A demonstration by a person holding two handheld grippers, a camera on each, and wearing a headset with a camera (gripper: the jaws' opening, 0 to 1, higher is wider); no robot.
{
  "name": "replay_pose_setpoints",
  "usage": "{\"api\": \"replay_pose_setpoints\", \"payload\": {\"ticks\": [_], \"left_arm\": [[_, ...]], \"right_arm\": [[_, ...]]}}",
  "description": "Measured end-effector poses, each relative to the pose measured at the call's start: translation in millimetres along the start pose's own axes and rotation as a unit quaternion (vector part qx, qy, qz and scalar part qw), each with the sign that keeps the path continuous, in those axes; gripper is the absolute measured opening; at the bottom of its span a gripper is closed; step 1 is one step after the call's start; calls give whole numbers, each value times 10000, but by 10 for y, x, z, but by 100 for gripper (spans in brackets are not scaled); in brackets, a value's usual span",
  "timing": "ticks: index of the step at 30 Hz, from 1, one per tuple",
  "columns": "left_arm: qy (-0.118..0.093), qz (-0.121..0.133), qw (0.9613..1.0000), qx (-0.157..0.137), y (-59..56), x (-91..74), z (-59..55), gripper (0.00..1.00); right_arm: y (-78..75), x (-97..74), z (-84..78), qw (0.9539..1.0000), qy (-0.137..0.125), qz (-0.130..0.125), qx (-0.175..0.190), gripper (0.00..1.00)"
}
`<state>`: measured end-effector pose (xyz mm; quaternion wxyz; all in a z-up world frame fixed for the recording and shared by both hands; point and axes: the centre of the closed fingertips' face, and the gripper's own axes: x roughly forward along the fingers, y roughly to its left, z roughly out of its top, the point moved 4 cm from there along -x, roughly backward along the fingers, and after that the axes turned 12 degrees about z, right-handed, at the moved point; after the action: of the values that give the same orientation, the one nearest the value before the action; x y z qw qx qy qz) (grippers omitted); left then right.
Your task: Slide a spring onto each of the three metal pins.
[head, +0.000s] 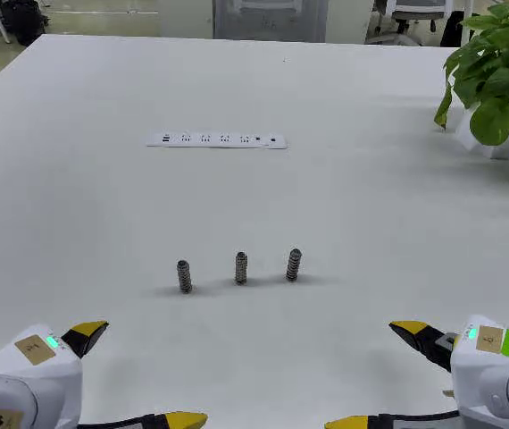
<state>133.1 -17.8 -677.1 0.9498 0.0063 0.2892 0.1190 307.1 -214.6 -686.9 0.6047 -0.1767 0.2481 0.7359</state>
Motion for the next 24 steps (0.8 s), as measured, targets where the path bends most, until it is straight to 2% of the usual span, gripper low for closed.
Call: {"api": "replay_pose_setpoints", "payload": {"ticks": [24], "left_arm": [[-7, 19, 10000, -1, -6, -4, 14, 99]], "right_arm": [[6, -5, 3, 10000, 2, 13, -36, 92]]}}
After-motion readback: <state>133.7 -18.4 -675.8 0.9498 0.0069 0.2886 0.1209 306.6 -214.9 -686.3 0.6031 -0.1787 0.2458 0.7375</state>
